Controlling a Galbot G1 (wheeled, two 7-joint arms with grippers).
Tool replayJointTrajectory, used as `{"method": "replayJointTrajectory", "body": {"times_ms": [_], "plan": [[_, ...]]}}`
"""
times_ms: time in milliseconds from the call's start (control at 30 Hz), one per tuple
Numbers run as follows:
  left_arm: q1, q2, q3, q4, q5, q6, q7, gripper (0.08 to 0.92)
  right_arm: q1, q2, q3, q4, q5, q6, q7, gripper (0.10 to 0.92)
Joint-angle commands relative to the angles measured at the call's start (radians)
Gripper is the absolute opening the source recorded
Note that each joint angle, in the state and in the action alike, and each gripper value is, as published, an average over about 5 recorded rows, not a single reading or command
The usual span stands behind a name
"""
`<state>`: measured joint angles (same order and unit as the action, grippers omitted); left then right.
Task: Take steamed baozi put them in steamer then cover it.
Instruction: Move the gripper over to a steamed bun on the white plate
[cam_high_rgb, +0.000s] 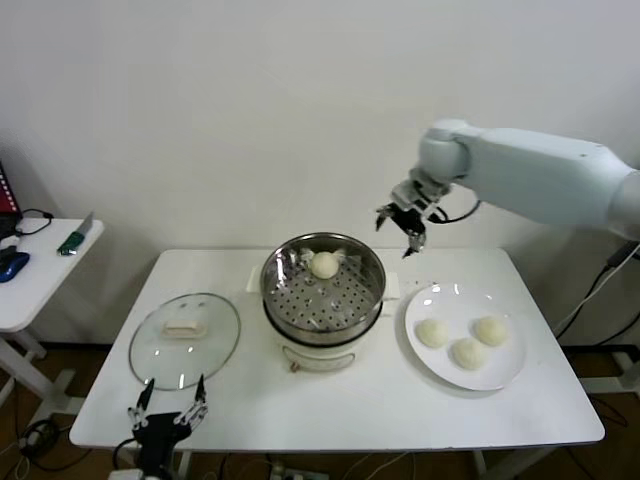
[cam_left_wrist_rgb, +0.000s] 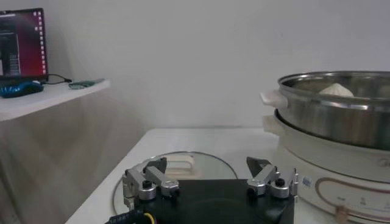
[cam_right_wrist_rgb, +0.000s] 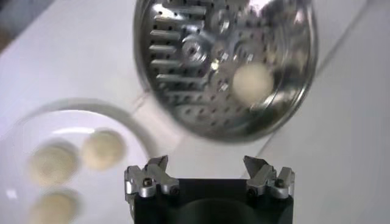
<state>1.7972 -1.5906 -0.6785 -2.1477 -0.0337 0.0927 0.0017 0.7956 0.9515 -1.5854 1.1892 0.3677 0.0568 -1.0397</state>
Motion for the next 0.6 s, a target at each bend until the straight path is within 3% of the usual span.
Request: {"method": "replayJointTrajectory", "body": {"times_ms": [33,267,600], "plan": [[-0.002,0.002,-0.001,0.002,-0.001,-0.001,-0.001,0.823,0.013,-0.315,-0.112,0.16,0.141,-0.26,0.027,0.823],[0.007,0.003,-0.003,-0.004,0.003,-0.001,-0.001,0.823,-0.247,-0.379,0.059,0.168,0.087,-0.325,0.07,0.823],[0.009,-0.001,-0.003,0.004,0.007,-0.002,-0.001,0.823,-0.492,-0.299,0.223,0.08,-0.016,-0.359,0.125,0.823]]}}
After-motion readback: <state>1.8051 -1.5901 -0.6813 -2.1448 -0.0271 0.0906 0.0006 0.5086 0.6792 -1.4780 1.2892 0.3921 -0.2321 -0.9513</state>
